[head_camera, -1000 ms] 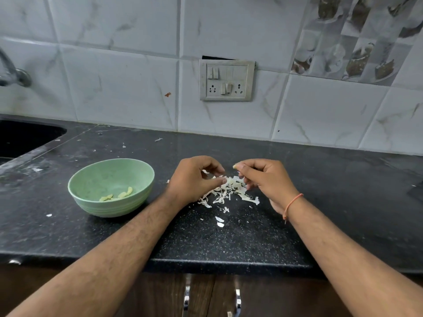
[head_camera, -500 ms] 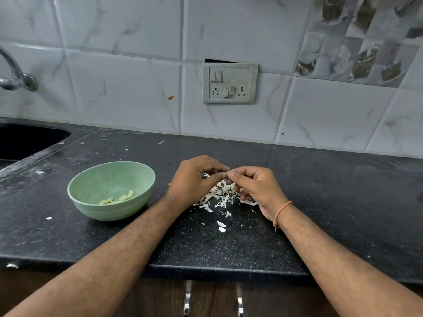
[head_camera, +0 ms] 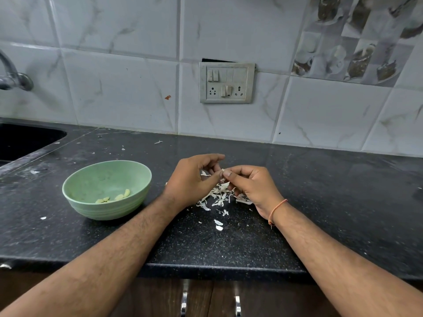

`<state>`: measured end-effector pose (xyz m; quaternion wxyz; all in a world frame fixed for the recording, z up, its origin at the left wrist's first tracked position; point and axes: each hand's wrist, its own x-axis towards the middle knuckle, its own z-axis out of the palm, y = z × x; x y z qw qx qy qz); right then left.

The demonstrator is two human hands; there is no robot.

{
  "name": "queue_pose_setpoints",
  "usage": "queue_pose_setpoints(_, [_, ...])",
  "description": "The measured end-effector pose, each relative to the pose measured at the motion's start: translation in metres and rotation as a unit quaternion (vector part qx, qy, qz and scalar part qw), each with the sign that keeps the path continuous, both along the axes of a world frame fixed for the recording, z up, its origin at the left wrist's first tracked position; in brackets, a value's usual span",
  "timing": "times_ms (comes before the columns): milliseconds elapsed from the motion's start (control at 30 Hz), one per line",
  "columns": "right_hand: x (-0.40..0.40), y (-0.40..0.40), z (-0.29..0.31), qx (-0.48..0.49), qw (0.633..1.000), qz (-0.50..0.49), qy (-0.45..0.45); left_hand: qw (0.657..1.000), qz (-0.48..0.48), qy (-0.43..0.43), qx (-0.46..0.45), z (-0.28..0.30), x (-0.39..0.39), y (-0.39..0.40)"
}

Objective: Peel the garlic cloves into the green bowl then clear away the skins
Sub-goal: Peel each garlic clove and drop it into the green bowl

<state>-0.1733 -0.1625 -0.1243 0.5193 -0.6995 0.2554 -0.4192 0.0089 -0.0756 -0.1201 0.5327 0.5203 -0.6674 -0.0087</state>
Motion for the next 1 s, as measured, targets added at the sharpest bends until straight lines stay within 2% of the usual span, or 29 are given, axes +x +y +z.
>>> queue_pose_setpoints(233, [0.004, 0.002, 0.001, 0.032, 0.999, -0.003, -0.031, 0.999, -0.025, 0.029, 0.014, 0.001, -0.004, 0.000])
queue_pose_setpoints(467, [0.001, -0.003, 0.003, 0.089, 0.994, -0.007, -0.069, 0.996, -0.064, 0.021, 0.063, -0.001, -0.006, 0.003])
queue_pose_setpoints(667, [-0.001, -0.002, 0.003, 0.082, 0.996, 0.008, -0.044, 0.999, 0.002, 0.029, 0.033, -0.002, 0.000, -0.003])
queue_pose_setpoints(800, [-0.002, 0.000, 0.004, 0.060, 0.998, 0.033, -0.010, 1.000, -0.005, -0.008, 0.013, -0.004, 0.004, -0.006])
queue_pose_setpoints(900, [-0.002, 0.000, 0.003, 0.056, 0.998, 0.031, -0.003, 1.000, -0.001, -0.003, 0.031, -0.002, 0.005, -0.005])
queue_pose_setpoints(1000, [-0.002, 0.001, 0.004, 0.032, 0.999, 0.020, -0.004, 0.997, 0.005, 0.039, 0.063, -0.001, 0.003, -0.005])
